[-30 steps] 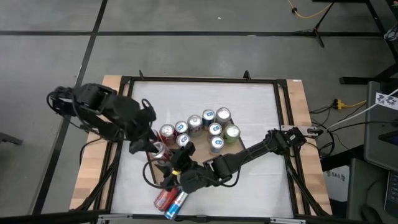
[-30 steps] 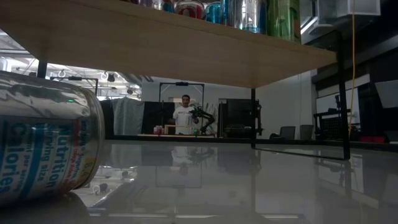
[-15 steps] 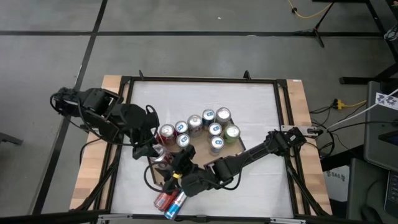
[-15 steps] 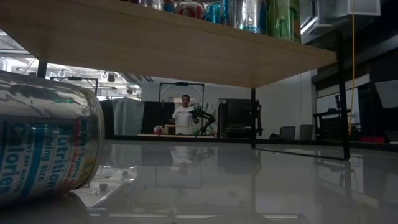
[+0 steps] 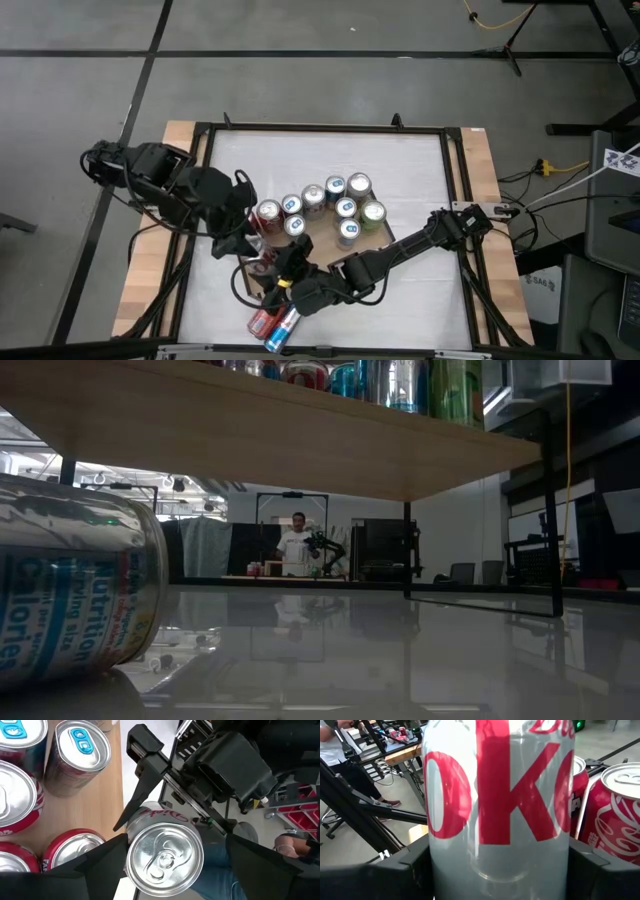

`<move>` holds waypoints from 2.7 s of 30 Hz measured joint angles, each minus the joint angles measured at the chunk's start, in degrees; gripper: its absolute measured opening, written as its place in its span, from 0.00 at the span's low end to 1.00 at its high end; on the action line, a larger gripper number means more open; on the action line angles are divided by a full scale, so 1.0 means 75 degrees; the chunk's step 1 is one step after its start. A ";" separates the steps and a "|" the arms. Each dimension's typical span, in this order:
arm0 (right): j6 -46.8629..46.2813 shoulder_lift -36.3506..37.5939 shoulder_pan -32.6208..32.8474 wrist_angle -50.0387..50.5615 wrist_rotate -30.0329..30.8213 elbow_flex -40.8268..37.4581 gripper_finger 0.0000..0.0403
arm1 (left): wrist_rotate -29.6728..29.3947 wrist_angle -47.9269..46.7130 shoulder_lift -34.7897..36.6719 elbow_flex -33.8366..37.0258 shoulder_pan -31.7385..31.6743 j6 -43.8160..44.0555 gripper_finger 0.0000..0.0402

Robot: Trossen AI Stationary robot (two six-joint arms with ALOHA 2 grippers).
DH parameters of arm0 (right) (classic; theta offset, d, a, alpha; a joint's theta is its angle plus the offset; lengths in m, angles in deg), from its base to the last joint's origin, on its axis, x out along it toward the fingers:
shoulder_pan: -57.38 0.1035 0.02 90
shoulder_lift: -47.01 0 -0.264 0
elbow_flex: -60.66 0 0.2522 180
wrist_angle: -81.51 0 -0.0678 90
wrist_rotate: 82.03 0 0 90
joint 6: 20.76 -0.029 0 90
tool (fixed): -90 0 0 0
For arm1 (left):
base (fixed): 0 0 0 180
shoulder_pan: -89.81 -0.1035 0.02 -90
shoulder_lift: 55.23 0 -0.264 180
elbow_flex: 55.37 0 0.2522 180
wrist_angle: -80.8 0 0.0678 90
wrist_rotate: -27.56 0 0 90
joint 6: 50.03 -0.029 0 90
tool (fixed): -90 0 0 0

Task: Place canned beverage on shelf
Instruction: Put the red silver soda can on the shelf

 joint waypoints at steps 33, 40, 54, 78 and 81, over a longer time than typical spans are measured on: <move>0.0820 -0.0015 0.0009 -0.0718 -0.0214 -0.0015 0.72 | -0.0064 -0.0284 -0.0446 -0.0012 0.0464 0.0041 0.82; 0.0814 -0.0015 0.0009 -0.0747 -0.0132 -0.0015 0.72 | -0.0114 -0.0269 -0.0449 -0.0012 0.0464 0.0035 0.82; 0.0558 -0.0015 -0.0002 -0.0776 -0.0140 -0.0015 0.72 | -0.0389 -0.0252 -0.0455 -0.0003 0.0669 0.0038 0.82; 0.0595 -0.0013 -0.0020 -0.0861 -0.0137 0.0003 0.72 | -0.0883 -0.0197 -0.0525 0.0006 0.0767 -0.0440 0.82; 0.0595 -0.0012 -0.0020 -0.0859 -0.0137 0.0003 0.72 | -0.0883 -0.0205 -0.0525 0.0006 0.0765 -0.0435 0.82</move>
